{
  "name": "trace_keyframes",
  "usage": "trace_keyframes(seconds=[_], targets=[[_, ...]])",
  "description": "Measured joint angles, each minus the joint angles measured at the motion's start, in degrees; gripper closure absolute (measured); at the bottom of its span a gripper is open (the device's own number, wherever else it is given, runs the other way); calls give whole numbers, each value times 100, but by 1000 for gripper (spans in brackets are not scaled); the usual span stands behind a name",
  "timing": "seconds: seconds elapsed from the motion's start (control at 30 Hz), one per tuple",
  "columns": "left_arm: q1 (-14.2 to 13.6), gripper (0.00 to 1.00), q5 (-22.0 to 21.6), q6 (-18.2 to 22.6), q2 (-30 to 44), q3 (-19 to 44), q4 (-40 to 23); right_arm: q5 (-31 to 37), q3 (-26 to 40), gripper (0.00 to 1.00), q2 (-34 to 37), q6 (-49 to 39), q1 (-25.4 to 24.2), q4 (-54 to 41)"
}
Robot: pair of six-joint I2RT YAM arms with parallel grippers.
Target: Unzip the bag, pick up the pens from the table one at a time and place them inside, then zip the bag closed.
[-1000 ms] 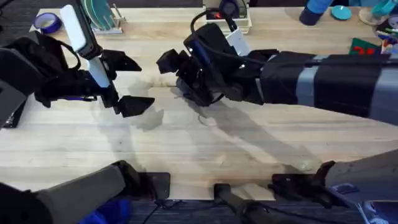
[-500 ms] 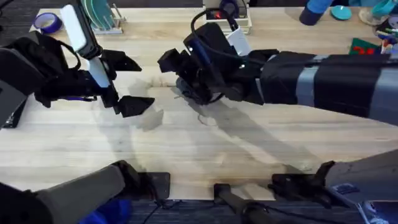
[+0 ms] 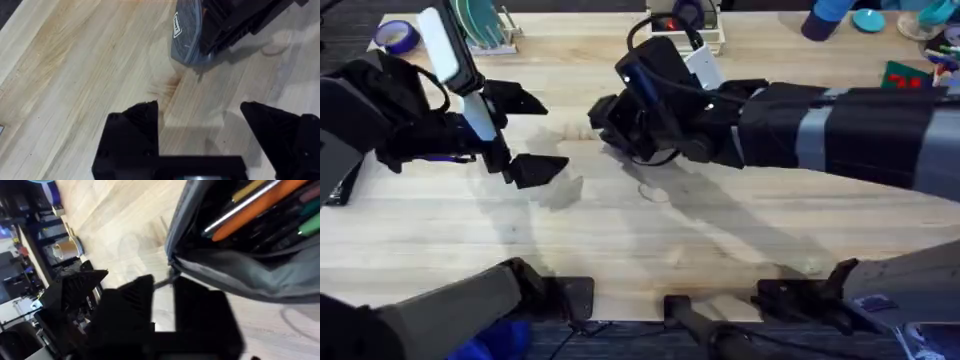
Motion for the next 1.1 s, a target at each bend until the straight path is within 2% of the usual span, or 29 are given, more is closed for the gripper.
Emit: trace_keyframes(seconds=[0.07, 0.1, 0.67, 0.8, 1.1], targets=[[0, 8, 0, 0, 1, 0, 0, 6, 0, 929, 1, 13, 0, -1], [0, 8, 0, 0, 2, 0, 0, 6, 0, 959, 0, 16, 0, -4], [0, 8, -111, 0, 2, 0, 0, -64, 0, 970, 0, 13, -18, -39], [0, 8, -111, 0, 0, 0, 0, -432, 0, 970, 0, 15, -156, -8], [0, 8, -111, 0, 1, 0, 0, -1686, 0, 969, 0, -34, -799, 0]])
